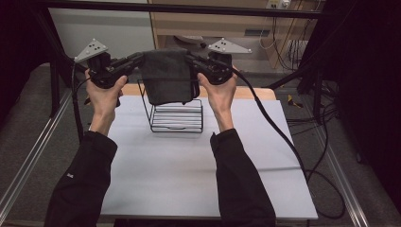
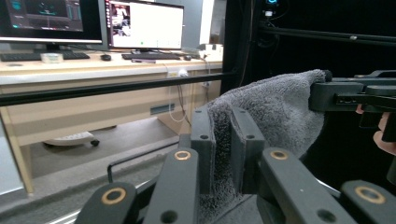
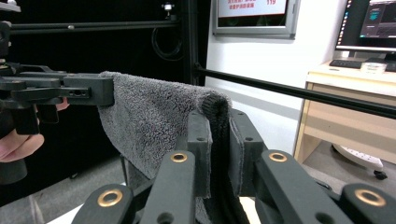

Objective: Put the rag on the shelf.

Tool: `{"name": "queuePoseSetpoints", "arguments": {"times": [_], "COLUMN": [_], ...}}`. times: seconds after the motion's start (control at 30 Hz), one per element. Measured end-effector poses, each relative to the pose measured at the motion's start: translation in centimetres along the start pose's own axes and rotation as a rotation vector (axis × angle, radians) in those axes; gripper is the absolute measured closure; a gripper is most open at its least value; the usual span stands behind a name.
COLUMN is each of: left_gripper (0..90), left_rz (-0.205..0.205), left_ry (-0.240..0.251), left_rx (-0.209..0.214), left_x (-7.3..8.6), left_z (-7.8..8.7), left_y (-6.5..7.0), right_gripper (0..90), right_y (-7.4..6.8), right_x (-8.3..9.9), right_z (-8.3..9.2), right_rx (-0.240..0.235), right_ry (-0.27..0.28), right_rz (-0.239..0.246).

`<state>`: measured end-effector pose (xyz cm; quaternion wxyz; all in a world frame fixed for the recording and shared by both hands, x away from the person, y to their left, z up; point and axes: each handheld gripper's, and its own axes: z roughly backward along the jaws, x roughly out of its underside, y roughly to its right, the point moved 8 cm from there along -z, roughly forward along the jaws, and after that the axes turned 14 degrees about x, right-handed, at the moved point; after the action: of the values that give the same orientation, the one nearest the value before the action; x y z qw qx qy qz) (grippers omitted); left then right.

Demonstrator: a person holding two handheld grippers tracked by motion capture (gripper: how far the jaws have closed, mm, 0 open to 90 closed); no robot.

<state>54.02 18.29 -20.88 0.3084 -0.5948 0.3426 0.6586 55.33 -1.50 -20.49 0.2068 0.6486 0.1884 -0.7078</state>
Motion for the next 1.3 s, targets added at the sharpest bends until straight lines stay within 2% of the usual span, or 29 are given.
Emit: {"name": "queuePoseSetpoints", "arguments": {"times": [0.33, 0.53, 0.9, 1.07, 1.2, 1.3], "left_gripper": [80.8, 80.4, 78.3, 77.5, 72.4, 69.3], "left_rz": [-0.014, 0.002, 0.002, 0.000, 0.010, 0.024], "left_ry": [-0.034, -0.055, -0.117, -0.159, -0.190, -0.179], "left_rx": [0.014, 0.023, 0.036, 0.027, 0.027, 0.025], "left_x": [0.7, 1.3, 3.3, 3.9, 3.9, 2.9], "left_z": [0.5, 0.7, 1.6, 1.9, 2.2, 2.8], "left_y": [1.0, 1.3, 2.3, 2.6, 2.8, 3.0], "right_gripper": [81.0, 80.9, 80.5, 80.6, 80.5, 80.6], "right_y": [-0.4, -0.7, -1.4, -1.6, -1.8, -1.8], "right_x": [0.7, 1.1, 2.9, 3.2, 3.5, 3.6], "right_z": [1.2, 1.7, 2.7, 2.8, 2.9, 2.9], "right_rx": [-0.034, -0.048, -0.093, -0.096, -0.098, -0.097], "right_ry": [-0.032, -0.045, -0.090, -0.102, -0.108, -0.116], "right_rz": [0.029, 0.041, 0.038, 0.062, 0.081, 0.086]}}
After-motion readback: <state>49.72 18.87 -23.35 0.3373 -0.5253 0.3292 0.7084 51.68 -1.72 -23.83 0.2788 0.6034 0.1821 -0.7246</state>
